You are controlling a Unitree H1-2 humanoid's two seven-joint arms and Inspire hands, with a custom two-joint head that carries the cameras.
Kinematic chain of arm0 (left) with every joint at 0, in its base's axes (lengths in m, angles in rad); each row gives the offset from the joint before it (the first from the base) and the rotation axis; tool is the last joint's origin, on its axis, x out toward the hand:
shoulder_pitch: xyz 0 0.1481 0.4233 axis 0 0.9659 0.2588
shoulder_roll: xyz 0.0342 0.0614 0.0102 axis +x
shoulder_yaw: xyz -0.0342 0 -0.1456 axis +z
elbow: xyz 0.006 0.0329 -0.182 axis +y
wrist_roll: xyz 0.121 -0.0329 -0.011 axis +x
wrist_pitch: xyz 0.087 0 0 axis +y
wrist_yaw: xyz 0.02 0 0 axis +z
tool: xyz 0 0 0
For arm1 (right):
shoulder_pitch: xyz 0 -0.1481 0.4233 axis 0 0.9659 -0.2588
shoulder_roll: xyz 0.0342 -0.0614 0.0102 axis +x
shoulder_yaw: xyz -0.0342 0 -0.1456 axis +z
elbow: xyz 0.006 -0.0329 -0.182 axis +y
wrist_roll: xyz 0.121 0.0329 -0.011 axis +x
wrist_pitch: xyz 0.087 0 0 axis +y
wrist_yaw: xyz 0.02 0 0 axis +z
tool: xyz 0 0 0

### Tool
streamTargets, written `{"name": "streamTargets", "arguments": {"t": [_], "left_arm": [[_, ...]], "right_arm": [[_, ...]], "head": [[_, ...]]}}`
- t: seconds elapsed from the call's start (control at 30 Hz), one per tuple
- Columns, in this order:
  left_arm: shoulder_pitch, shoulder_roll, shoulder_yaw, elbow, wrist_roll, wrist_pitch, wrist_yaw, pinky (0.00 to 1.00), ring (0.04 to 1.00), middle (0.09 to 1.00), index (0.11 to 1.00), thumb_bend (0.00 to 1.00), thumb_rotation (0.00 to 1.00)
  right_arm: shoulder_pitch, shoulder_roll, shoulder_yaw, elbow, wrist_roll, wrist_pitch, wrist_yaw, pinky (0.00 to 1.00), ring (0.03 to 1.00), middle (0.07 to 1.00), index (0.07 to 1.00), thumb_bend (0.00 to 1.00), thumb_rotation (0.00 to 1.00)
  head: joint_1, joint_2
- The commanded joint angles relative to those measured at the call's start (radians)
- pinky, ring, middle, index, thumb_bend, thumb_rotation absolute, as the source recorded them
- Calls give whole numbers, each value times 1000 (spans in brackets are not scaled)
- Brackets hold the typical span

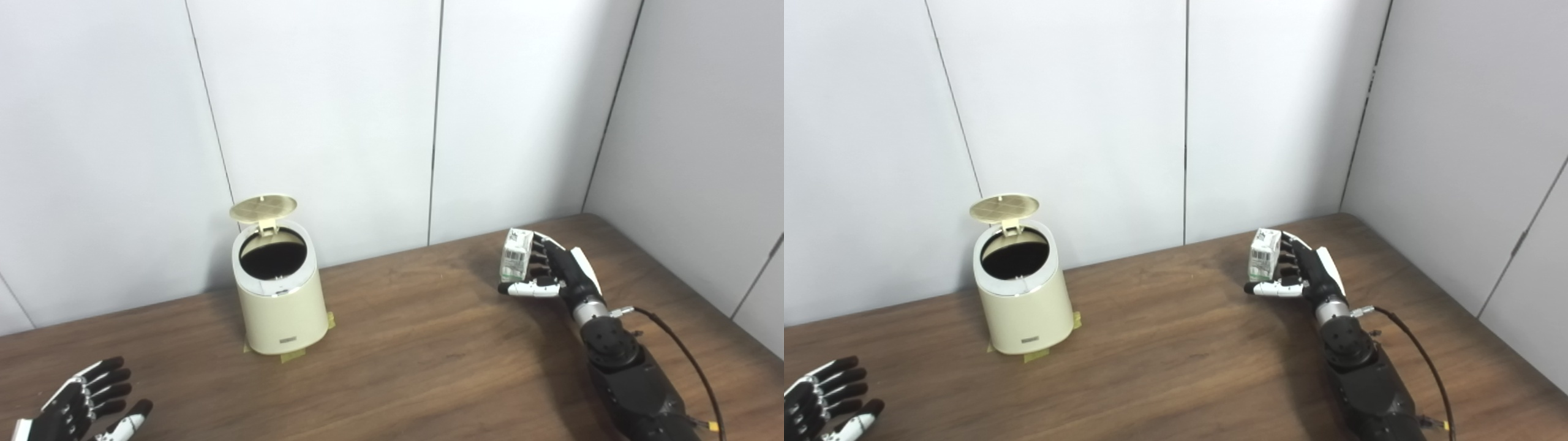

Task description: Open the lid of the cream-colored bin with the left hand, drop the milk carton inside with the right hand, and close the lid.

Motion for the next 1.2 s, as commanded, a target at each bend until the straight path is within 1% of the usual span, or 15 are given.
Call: {"name": "streamTargets", "arguments": {"t": [0.0,0.17,0.2,0.3,0.37,0.4,0.43,0.47,0.5,0.6,0.7,0.77,0.97,1.07,1.17], "left_arm": [[-23,19,-1,-45,11,-2,9,650,699,730,751,589,0],[-17,18,0,-59,7,29,2,659,708,738,759,587,0],[-17,17,1,-62,1,36,-2,658,707,738,761,586,0],[-17,15,2,-64,-8,50,-8,649,702,742,764,574,0],[-19,14,1,-65,-6,58,-8,654,701,739,762,572,0],[-20,16,-1,-63,-1,52,-8,656,700,738,762,573,0],[-22,18,-4,-58,5,43,-8,645,695,737,758,575,0],[-23,18,-6,-55,9,36,-7,629,686,732,753,575,0],[-23,18,-7,-53,9,31,-8,616,679,729,751,571,0],[-20,14,-10,-57,7,35,-8,617,682,730,754,566,0],[-18,9,-14,-67,9,50,-5,620,688,734,759,580,0],[-18,9,-17,-68,9,47,-6,600,679,731,757,577,0],[-21,14,-22,-45,7,17,-8,592,669,719,749,567,0],[-20,17,-23,-42,7,17,-10,590,668,719,748,570,0],[-19,17,-23,-42,8,20,-11,583,663,715,745,575,0]], "right_arm": [[-44,-16,0,2,-8,-44,-28,702,780,821,817,810,85],[-56,-8,0,57,-3,-88,-61,641,744,808,792,820,111],[-60,-1,0,66,-12,-86,-86,633,738,804,788,819,111],[-87,17,9,109,-47,-83,-166,585,653,696,734,785,89],[-108,27,9,146,-44,-96,-191,503,594,642,707,762,69],[-126,36,10,176,-44,-107,-211,484,580,630,700,756,62],[-144,45,13,205,-44,-115,-229,437,526,590,679,753,37],[-156,50,16,226,-44,-123,-242,411,496,540,667,661,18],[-173,61,15,252,-39,-129,-255,380,455,489,599,569,4],[-199,77,21,297,-35,-143,-290,361,429,470,540,532,0],[-204,88,33,308,-46,-168,-323,317,382,463,509,528,0],[-202,92,40,305,-47,-174,-337,306,373,462,504,528,0],[-191,92,51,291,-58,-176,-379,274,342,433,515,526,0],[-169,96,57,211,-74,-143,-387,281,349,432,519,526,0],[-152,108,64,102,-89,-86,-379,303,367,444,517,527,0]], "head": [[-1,1],[0,5],[0,7],[1,9],[3,10],[3,10],[9,11],[10,11],[12,12],[16,14],[22,16],[26,18],[28,20],[35,25],[37,25]]}}
